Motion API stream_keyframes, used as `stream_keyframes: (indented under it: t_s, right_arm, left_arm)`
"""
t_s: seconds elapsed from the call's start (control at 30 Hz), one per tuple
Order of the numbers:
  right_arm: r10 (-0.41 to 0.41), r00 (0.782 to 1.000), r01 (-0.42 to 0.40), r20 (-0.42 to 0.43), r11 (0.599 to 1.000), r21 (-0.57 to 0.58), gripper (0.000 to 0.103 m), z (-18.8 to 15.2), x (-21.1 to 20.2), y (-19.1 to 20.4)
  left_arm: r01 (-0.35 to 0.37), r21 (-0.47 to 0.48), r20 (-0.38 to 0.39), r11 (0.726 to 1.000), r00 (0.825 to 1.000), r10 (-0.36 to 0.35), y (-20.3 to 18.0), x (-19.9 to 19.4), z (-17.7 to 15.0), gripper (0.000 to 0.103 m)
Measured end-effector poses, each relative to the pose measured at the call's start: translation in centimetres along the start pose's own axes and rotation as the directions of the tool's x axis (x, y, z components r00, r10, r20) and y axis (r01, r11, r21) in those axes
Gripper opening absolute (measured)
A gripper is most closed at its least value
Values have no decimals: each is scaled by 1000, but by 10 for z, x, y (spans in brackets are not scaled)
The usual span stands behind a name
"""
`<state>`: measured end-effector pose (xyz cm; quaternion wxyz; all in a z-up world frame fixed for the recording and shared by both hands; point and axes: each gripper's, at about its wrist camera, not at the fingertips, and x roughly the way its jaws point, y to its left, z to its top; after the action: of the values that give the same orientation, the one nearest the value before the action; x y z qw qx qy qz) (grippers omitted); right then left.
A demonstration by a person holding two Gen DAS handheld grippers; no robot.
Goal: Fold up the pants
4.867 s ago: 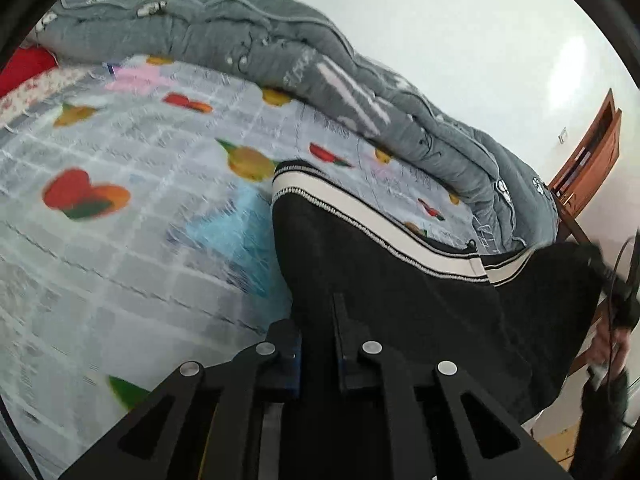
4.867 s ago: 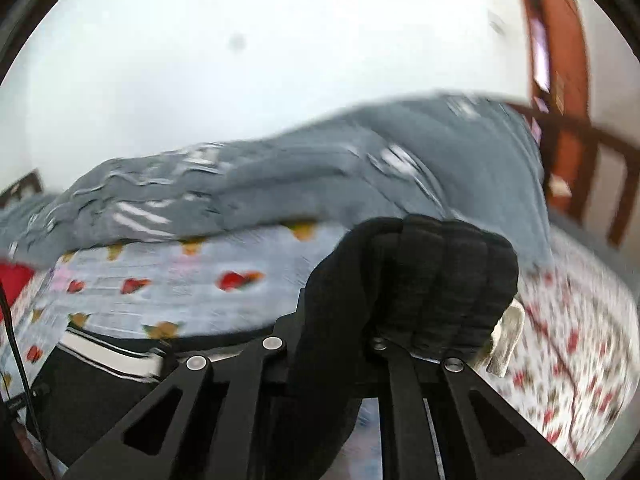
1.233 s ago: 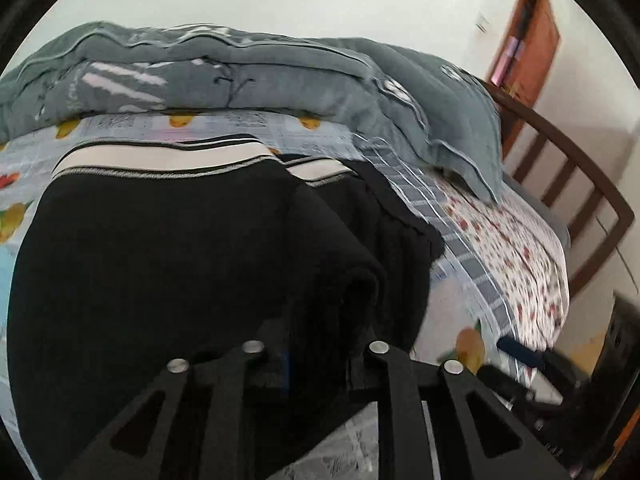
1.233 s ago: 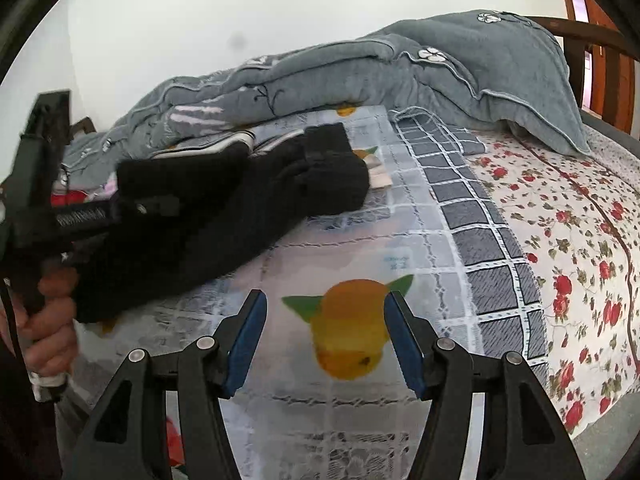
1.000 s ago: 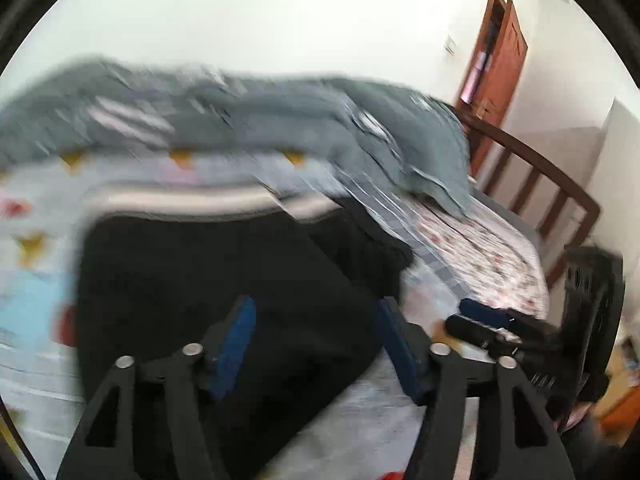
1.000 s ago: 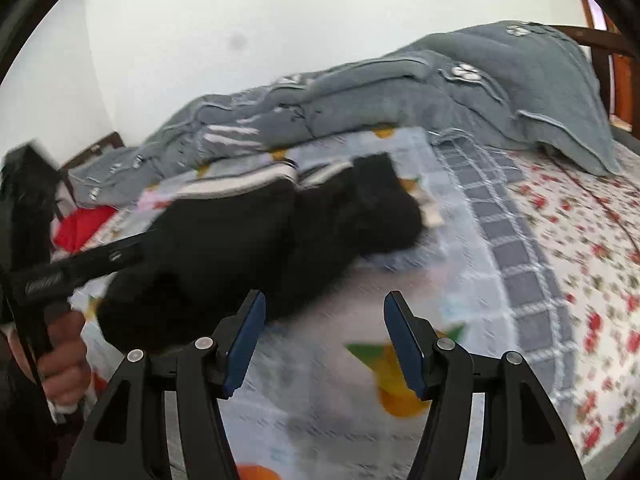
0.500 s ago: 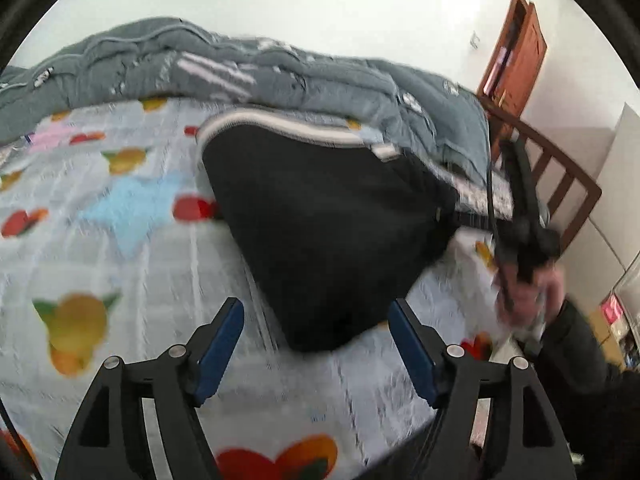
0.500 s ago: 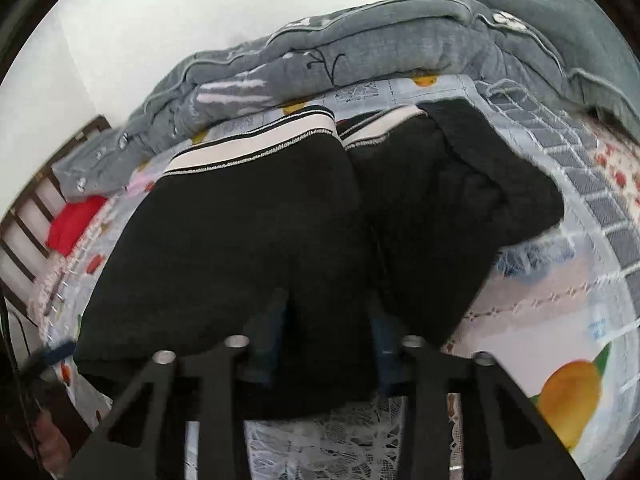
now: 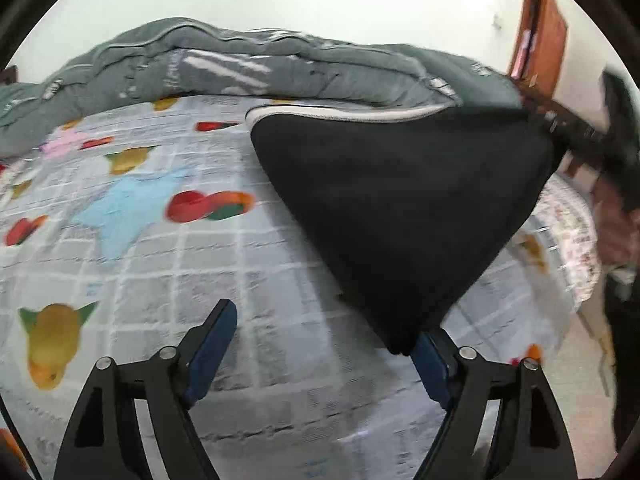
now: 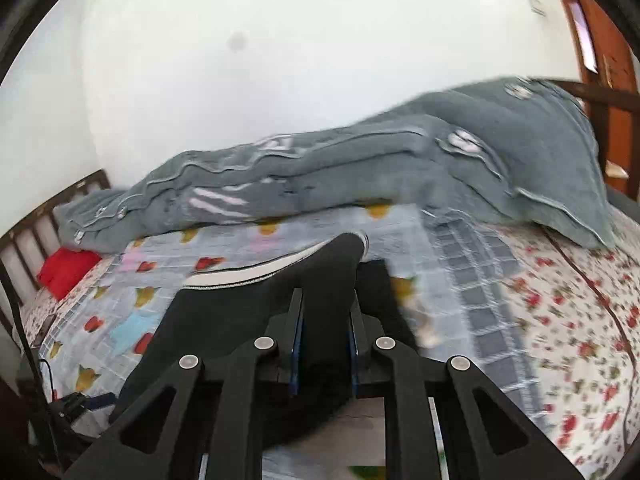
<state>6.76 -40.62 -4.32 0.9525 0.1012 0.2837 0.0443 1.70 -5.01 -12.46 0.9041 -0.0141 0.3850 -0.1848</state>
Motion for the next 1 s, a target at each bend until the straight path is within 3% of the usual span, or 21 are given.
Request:
stream_keyframes:
  t_s: [0.07,0.17,0.27,0.4,0.53,0.63,0.7,0.77,0.83,0.87,0.97,1.0]
  right_arm:
    - [-44,996,44,-74,999,0,17,-17,19,-21]
    - [-96,974,96,-204,995,-5,20,-52,59,-42]
    - [-94,981,94,-170,996,-8,26,-53,50,-46]
    - [-140,987,134,-78,988,-77,27,-37,25,-33]
    - [-153,988,148,-24,977,-153,27,-33,21,-13]
    - [-128,989,113,-74,976,-184,27,-47,33,-6]
    - [-166,976,136,-138,969,-207,26,-63,53,-8]
    - [-154,979,126,-132,973,-194,27,-67,50,-12]
    - [-144,978,115,-148,975,-190,28,-59,45,-15]
    - [-133,979,104,-152,978,-183,31,-52,42,-16]
    - [-120,987,103,-109,984,-148,59,-27,41,-21]
    - [-115,988,100,-105,986,-133,61,-19,46,-24]
  left_arm:
    - [-18,37,-21,999,1000,19,-13,8,1,83]
    - [-51,81,-36,995,998,54,-26,16,-1,83]
    - [-26,89,-37,996,999,29,-26,2,-6,79]
    - [17,95,29,995,999,-20,-24,-32,-8,79]
    - [-26,63,42,998,999,23,-29,-27,19,79]
    - [-82,79,-19,993,996,84,-37,3,29,79]
    - [-117,102,-112,988,985,128,-42,32,24,80]
    - [-116,97,-108,988,986,126,-42,37,19,81]
    - [-56,79,-107,995,992,64,-35,31,28,81]
    - [-33,59,-96,998,995,38,-30,28,34,81]
    - [-30,-32,-56,999,998,28,-10,30,57,79]
    - [-20,-63,-56,998,998,16,-4,35,64,76]
